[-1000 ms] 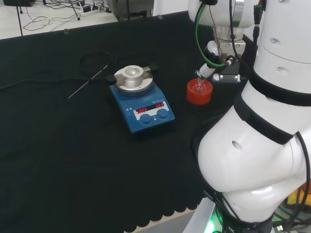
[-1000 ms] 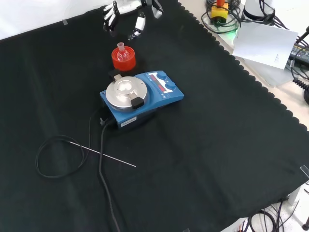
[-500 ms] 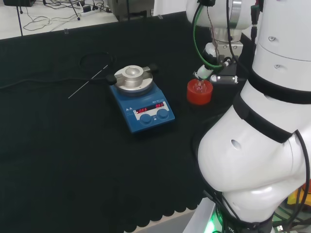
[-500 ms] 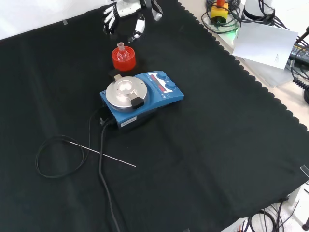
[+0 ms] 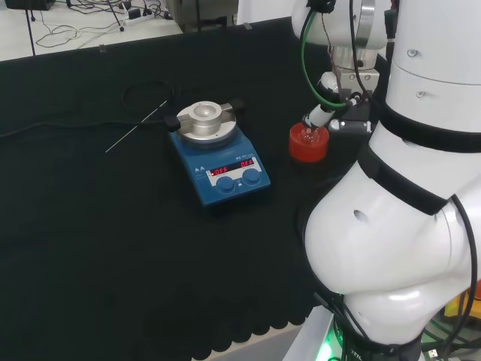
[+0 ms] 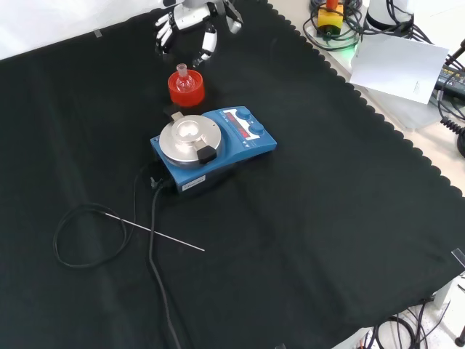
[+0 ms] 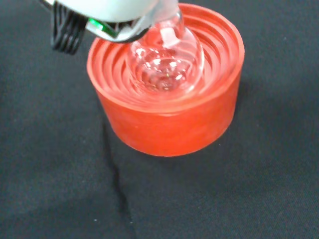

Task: Pick up the round-bottom flask.

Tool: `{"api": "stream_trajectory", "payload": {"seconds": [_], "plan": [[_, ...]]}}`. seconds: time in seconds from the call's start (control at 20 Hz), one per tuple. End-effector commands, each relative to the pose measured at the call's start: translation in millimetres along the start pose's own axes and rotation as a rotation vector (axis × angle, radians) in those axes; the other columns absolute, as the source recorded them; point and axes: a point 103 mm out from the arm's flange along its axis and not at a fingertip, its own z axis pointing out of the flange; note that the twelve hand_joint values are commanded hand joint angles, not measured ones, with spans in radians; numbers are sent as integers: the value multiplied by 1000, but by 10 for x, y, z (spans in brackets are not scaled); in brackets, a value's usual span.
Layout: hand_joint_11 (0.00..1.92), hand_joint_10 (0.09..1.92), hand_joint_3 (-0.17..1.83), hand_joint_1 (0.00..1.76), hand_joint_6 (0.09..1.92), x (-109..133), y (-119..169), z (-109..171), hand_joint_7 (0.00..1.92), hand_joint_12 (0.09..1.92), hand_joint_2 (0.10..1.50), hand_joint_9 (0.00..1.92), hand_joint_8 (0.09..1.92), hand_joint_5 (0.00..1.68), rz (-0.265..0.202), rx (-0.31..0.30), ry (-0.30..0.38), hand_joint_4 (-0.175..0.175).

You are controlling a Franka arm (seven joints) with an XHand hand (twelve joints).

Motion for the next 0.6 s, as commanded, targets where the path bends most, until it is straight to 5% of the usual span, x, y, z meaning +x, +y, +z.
{"api": "stream_trajectory", "payload": {"seconds": [0.05, 0.6], "plan": [[128, 688, 648, 923, 764, -16, 42, 37, 321, 1409, 589, 504, 754, 518, -1, 13, 9, -58], [111, 695, 642, 916, 719, 45, 111, 38, 300, 1416, 575, 481, 758, 443, -18, 11, -22, -54]]}}
